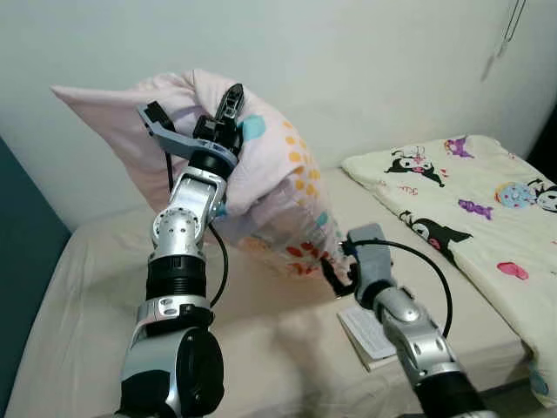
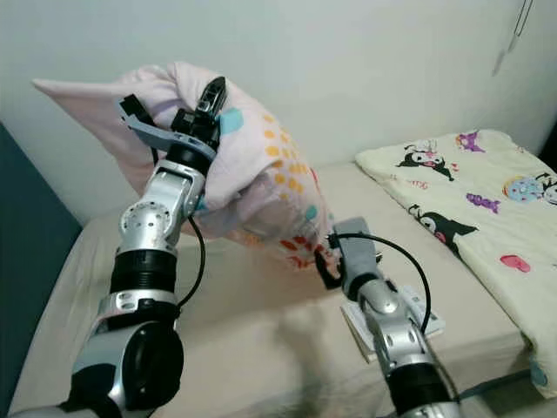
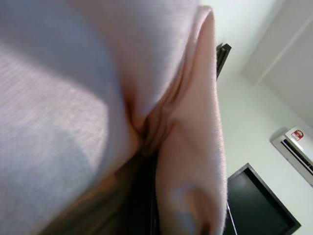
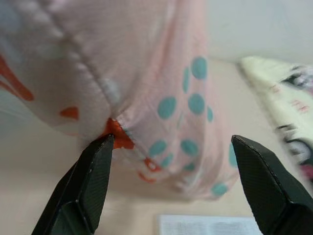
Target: Clean up the room
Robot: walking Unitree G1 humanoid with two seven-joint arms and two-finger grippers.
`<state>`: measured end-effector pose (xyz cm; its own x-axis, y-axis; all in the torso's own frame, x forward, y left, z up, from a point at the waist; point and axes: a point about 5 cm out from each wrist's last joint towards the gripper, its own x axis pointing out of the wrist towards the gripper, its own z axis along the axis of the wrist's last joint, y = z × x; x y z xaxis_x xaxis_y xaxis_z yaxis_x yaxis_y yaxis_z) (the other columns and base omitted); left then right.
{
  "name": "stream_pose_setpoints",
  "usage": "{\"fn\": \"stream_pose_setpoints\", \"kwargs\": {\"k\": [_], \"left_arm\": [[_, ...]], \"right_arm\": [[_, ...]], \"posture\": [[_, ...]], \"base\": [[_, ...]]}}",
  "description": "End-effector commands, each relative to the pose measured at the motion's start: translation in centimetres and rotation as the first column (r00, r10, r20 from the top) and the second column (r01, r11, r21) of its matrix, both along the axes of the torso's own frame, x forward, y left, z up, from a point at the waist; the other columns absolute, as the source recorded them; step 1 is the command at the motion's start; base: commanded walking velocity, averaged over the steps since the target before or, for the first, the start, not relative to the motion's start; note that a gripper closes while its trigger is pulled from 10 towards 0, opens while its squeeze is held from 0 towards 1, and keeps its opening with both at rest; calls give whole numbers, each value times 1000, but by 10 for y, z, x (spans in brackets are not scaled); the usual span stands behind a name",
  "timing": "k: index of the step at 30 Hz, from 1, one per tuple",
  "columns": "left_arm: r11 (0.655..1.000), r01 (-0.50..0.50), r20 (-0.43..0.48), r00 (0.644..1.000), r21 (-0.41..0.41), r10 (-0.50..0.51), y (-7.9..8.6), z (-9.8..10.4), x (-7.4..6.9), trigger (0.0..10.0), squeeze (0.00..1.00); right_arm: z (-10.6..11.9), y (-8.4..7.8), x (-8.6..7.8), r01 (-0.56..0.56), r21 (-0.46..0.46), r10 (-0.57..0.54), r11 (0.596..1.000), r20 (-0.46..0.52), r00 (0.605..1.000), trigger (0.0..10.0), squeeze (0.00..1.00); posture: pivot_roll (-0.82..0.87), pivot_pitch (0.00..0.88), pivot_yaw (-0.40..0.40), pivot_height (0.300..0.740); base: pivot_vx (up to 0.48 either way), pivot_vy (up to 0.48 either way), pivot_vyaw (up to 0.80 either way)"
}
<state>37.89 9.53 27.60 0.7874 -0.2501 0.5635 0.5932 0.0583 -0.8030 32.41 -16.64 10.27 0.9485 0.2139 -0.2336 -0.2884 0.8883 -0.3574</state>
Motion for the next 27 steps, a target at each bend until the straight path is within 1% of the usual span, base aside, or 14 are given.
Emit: {"fn": "stream_pose_setpoints", "kwargs": {"k": [1,4,5,6,8,9,10,11,13,16,17,18,20,27], "left_arm": [[994,57,63,997,-91,-52,-22,11,-9,10000,0],[994,60,65,996,-95,-54,-23,11,-9,10000,0],[993,62,68,996,-99,-55,-23,12,-10,10000,0],[993,62,68,996,-99,-55,-23,12,-10,10000,0],[992,64,74,996,-107,-56,-23,13,-11,10000,0],[992,64,74,996,-107,-56,-23,13,-11,10000,0],[992,65,78,995,-110,-56,-22,14,-11,10000,0],[991,71,85,994,-116,-62,-22,16,-12,10000,0],[991,71,85,994,-116,-62,-22,16,-12,10000,0],[989,82,100,993,-120,-70,-20,18,-14,10000,0],[989,82,103,992,-120,-70,-19,19,-14,10000,0],[989,82,103,992,-120,-70,-19,19,-14,10000,0],[989,79,113,991,-126,-65,-17,21,-15,10000,0],[988,80,129,990,-135,-62,-15,24,-18,10000,0]], "right_arm": [[-1,6,-5,-116,-212,115,970,-14,993,10000,0],[-1,6,-6,-166,-286,166,944,-26,986,10000,0],[-3,6,-7,-204,-356,203,912,-41,978,10000,0],[-3,6,-7,-204,-356,203,912,-41,978,10000,0],[-5,5,-7,-236,-457,251,858,-29,967,10000,0],[-5,5,-7,-236,-457,251,858,-29,967,10000,0],[-5,4,-7,-243,-505,276,829,-9,961,10000,0],[-1,-2,-5,-229,-620,308,750,21,951,10000,0],[-1,-2,-5,-229,-620,308,750,21,951,10000,0],[11,-16,0,-171,-759,321,629,53,946,10000,0],[15,-18,2,-157,-780,324,606,62,944,10000,0],[15,-18,2,-157,-780,324,606,62,944,10000,0],[31,-25,8,-88,-827,331,555,122,936,10000,0],[43,-30,12,-9,-832,333,555,212,919,10000,0]], "posture": [[-55,0,34,740],[-55,0,32,740],[-55,0,31,740],[-55,0,31,740],[-47,0,25,740],[-47,0,25,740],[-46,0,24,740],[-42,0,23,740],[-42,0,23,740],[-36,0,19,740],[-36,0,17,740],[-36,0,17,740],[-34,0,13,740],[-30,0,9,740]], "base": [[0,0,0],[0,0,0],[0,0,0],[0,0,0],[0,0,0],[0,0,0],[0,0,0],[0,0,0],[0,0,0],[0,0,0],[0,0,0],[0,0,0],[0,0,0],[0,0,0]]}}
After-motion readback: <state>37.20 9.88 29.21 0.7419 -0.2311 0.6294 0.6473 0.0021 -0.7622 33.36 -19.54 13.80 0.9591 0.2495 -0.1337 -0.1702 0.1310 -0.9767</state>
